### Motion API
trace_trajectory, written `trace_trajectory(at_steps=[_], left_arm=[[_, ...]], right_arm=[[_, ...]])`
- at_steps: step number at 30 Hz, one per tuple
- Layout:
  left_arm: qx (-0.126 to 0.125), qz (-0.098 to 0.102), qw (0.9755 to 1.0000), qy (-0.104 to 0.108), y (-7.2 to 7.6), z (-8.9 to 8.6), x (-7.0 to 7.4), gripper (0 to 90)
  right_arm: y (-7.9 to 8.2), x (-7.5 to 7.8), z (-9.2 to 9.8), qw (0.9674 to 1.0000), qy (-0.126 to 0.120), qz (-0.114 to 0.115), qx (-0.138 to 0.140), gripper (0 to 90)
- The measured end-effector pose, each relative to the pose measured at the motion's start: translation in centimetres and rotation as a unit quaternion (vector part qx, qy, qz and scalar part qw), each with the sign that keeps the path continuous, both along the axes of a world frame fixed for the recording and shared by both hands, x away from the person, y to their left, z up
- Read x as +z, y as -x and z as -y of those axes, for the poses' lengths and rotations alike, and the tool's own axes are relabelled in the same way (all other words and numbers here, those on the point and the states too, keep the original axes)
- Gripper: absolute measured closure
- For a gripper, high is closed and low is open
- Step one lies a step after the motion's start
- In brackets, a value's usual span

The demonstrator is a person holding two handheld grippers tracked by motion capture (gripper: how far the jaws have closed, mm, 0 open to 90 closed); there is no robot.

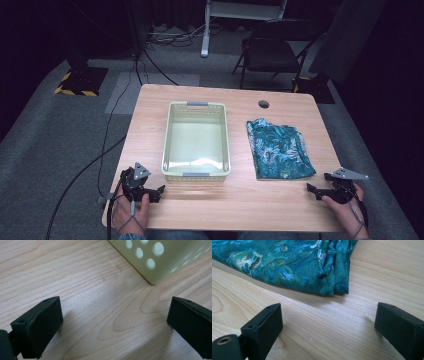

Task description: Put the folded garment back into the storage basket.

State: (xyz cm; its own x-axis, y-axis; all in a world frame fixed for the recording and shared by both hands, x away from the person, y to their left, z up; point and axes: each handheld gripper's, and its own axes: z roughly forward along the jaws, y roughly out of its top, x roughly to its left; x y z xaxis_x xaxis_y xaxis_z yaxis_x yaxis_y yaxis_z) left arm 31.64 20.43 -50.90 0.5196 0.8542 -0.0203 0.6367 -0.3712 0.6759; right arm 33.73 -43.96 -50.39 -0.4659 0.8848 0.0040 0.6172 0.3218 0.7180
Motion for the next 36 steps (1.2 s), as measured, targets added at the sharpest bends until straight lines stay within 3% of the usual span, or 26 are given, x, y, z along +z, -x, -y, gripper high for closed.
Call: trace_trajectory(at_steps=[13,25,36], left_arm=[[0.0,0.0,1.0,0.0,0.0,0.0,0.0,0.3],[0.0,0.0,1.0,0.0,0.0,0.0,0.0,0.3],[0.0,0.0,1.0,0.0,0.0,0.0,0.0,0.3]], right_arm=[[0.2,0.1,0.3,0.9999,-0.008,-0.007,-0.001,4.6],[1.1,2.6,0.5,0.9994,-0.025,0.025,-0.006,4.7],[1.3,4.7,0.1,0.9987,-0.023,0.046,0.002,4.7]])
